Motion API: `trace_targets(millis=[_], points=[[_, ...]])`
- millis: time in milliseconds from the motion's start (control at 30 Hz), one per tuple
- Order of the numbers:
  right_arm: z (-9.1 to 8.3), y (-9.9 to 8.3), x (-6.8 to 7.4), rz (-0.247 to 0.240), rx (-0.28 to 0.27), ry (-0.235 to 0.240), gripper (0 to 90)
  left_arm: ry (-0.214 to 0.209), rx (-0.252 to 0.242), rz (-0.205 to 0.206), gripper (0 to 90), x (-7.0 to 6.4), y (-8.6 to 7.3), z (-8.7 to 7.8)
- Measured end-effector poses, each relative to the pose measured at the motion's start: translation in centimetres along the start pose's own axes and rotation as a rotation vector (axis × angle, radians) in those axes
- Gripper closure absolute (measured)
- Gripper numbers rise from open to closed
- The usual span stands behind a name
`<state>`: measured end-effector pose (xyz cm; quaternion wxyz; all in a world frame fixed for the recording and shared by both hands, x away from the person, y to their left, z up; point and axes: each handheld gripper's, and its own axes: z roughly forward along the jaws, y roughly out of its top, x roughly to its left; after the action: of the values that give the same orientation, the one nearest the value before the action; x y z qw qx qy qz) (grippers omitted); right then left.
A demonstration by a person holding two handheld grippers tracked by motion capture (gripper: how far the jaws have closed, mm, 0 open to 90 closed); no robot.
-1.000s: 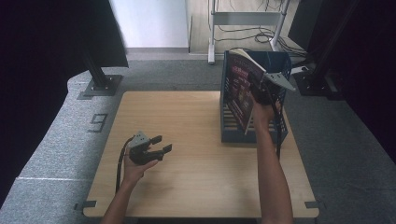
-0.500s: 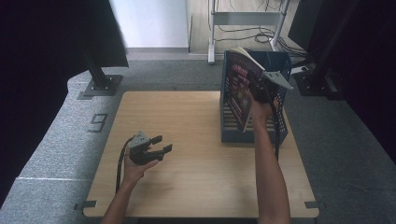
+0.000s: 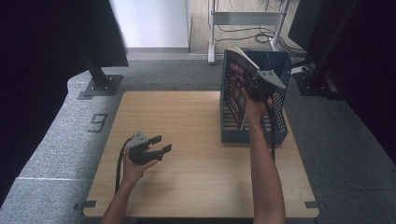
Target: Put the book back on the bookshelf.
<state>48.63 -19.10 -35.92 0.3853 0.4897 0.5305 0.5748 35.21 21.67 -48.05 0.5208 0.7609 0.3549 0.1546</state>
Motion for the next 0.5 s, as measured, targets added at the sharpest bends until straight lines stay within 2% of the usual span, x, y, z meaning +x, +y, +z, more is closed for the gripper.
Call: trace_targets(millis=[233, 500], points=[[0.8, -0.6, 0.0, 0.003, -0.007, -0.01, 81.7, 0.002, -0.011, -0.004, 35.8, 0.2, 0.1, -0.3], [1.8, -1.9, 0.6, -0.025, -0.002, -0.024, 81.7, 0.002, -0.01, -0.006, 35.8, 0.2, 0.1, -0.4]])
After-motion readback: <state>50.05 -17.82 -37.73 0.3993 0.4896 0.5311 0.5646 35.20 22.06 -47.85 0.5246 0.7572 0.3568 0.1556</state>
